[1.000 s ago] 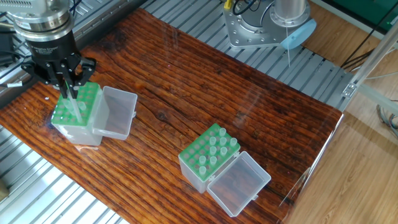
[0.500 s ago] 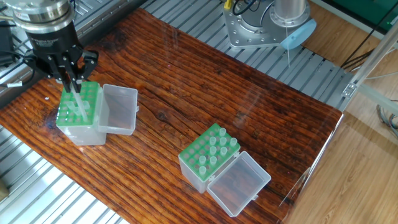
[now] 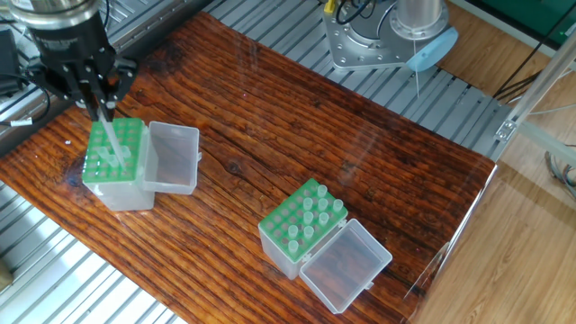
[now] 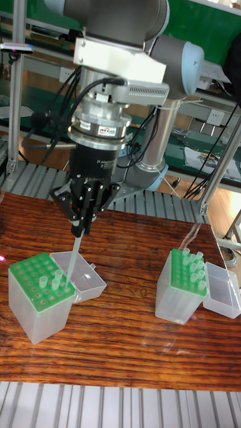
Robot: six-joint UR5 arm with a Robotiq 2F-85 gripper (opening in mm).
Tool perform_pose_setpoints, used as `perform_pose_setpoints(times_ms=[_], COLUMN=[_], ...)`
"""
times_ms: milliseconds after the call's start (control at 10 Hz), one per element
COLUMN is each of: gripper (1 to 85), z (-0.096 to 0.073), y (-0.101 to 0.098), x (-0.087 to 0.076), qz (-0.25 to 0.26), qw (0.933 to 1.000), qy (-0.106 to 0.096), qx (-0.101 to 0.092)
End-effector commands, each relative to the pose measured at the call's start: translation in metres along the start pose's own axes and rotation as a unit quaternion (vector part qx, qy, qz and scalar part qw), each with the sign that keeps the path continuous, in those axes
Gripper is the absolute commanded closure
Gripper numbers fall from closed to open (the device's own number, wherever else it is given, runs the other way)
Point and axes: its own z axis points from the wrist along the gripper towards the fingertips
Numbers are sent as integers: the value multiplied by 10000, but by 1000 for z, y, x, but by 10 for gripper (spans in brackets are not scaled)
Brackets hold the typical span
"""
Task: Transfer all large pipette tips from one holder to another
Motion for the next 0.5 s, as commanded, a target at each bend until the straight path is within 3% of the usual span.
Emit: perform_pose_setpoints(times_ms=[0,200,400], gripper=[847,847,847], z=[-13,-20,-31], y=[5,11,29], x=[-1,-2,-15], qz=[12,62,275], qw=[10000,9999,9994], qy=[11,31,-32], qx=[-42,-100,-225])
